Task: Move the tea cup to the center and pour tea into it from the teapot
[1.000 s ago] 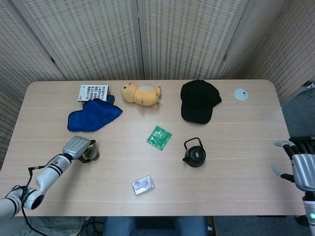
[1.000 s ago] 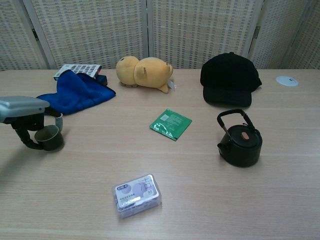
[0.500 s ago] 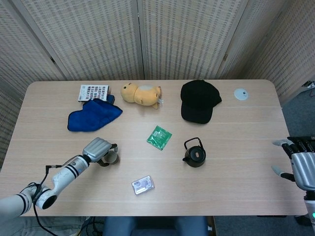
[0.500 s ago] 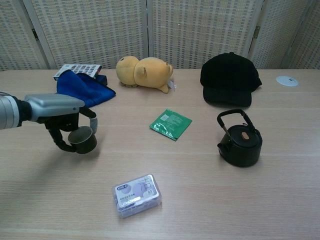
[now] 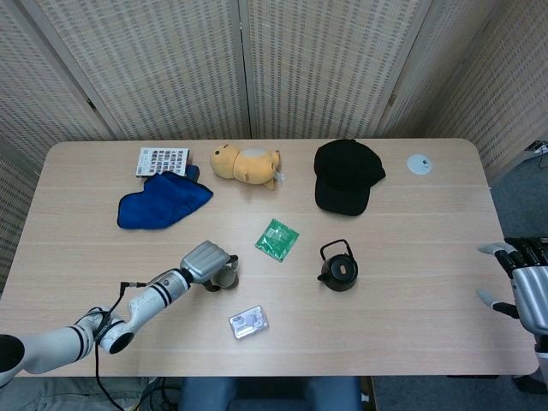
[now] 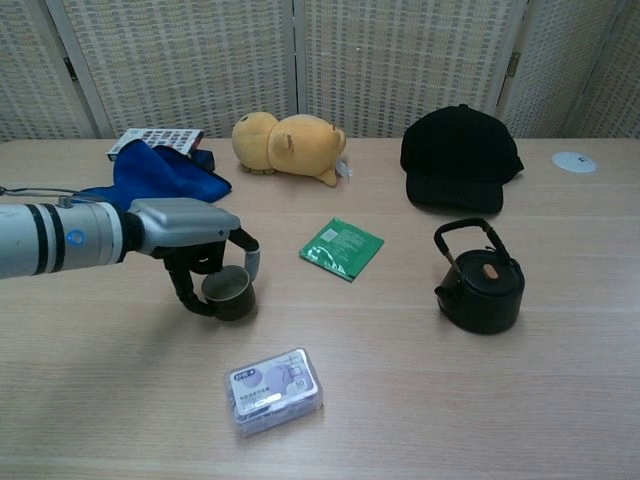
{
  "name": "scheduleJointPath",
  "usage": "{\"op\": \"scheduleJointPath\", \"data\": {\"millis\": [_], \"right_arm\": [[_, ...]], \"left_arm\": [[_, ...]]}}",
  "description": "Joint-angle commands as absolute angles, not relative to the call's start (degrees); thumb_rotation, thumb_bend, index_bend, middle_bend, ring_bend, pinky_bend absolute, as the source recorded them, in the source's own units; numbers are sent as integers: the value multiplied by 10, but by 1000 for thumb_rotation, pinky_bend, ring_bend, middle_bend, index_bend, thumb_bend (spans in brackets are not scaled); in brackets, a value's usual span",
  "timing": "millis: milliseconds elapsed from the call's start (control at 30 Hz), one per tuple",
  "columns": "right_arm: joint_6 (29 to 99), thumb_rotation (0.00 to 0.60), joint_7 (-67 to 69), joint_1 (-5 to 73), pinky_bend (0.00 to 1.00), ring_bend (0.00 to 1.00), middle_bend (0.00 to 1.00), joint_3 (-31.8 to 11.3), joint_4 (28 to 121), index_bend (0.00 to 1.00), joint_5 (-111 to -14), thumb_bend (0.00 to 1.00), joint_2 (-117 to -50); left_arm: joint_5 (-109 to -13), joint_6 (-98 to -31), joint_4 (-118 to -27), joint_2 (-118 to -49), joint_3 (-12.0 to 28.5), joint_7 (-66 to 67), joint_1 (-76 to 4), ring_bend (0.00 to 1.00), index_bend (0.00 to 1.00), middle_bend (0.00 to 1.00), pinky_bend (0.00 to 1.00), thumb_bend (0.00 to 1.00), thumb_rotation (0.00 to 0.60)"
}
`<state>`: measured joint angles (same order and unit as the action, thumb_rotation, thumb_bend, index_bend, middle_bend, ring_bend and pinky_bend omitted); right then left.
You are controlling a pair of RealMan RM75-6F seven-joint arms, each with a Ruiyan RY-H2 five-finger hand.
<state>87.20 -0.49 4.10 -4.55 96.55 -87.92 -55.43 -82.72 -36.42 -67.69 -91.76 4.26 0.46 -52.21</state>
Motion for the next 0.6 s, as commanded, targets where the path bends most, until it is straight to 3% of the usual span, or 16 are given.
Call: {"op": "scheduleJointPath", "data": {"millis": [33, 600], "right_arm": [[875, 600, -4, 39, 195, 196, 332, -45, 964, 319, -878, 60, -555], [879, 600, -2, 36, 195, 196, 332, -47, 966, 319, -876, 60, -552]], "left_arm": [[-821, -355, -657, -935, 50, 4, -536, 958, 476, 945, 905, 226, 600], [-783, -319, -574, -1002, 71, 16, -584, 958, 473, 947, 905, 226, 600]]}}
